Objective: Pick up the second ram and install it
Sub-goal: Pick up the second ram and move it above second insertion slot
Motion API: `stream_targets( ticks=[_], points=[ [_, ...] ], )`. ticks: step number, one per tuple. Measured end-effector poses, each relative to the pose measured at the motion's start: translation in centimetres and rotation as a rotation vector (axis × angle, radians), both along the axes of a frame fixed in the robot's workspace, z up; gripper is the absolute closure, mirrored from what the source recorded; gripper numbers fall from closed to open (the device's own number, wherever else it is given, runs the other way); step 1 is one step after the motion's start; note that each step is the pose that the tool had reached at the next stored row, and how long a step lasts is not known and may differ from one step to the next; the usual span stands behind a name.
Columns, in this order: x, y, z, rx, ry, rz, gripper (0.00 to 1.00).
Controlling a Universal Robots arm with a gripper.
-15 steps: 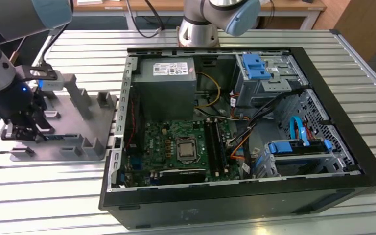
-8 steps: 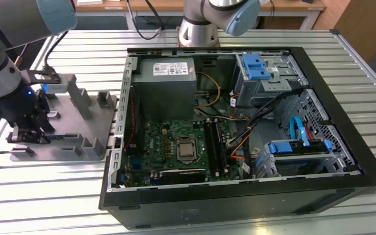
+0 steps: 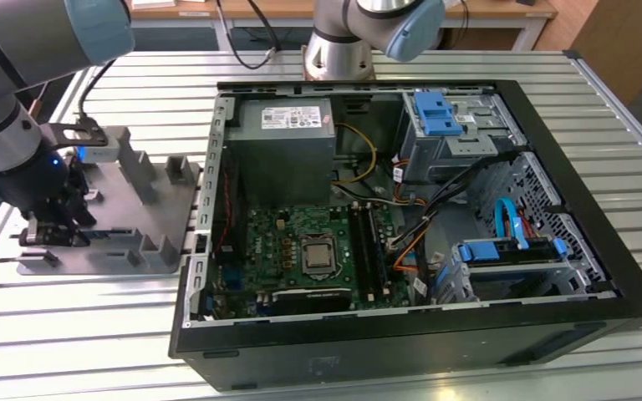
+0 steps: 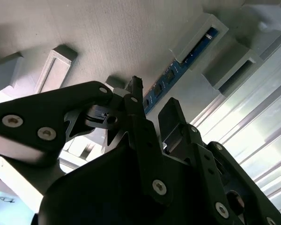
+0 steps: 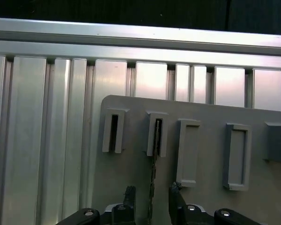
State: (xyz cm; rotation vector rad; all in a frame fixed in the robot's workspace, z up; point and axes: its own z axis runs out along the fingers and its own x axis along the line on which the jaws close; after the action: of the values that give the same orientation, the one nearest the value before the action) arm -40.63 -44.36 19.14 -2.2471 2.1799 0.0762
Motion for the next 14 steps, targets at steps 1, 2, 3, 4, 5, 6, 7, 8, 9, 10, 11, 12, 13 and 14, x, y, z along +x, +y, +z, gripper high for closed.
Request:
stream_targets(
  ticks=[1, 2, 3, 4, 5, 6, 7, 8, 9, 10, 11, 12, 13, 14],
  points=[
    [0.0, -0.04, -0.02, 0.0, 0.0, 0.0, 0.59],
    [0.01, -0.11, -0.06, -0.0001, -0.0001, 0.0, 0.59],
    [0.01, -0.18, -0.08, -0.0001, -0.0001, 0.0, 0.59],
    [0.0, -0.26, -0.1, -0.0001, -0.0001, 0.0, 0.59],
    [0.0, -0.33, -0.12, -0.0001, -0.0001, 0.0, 0.59],
    [0.0, -0.35, -0.12, 0.0, -0.0002, 0.0, 0.59],
    [0.0, -0.35, -0.12, 0.0, -0.0002, 0.0, 0.59],
    [0.0, -0.35, -0.12, 0.0, -0.0002, 0.0, 0.59],
    [0.0, -0.35, -0.12, 0.0, -0.0002, 0.0, 0.59],
    [0.0, -0.36, -0.12, 0.0, -0.0001, 0.0, 0.59],
    [0.0, -0.36, -0.12, 0.0001, -0.0001, 0.0, 0.59],
    [0.0, -0.36, -0.12, 0.0001, -0.0001, 0.0, 0.59],
    [0.0, -0.36, -0.12, 0.0001, -0.0001, 0.0, 0.6],
    [0.0, -0.36, -0.12, 0.0002, -0.0001, 0.0, 0.66]
  ],
)
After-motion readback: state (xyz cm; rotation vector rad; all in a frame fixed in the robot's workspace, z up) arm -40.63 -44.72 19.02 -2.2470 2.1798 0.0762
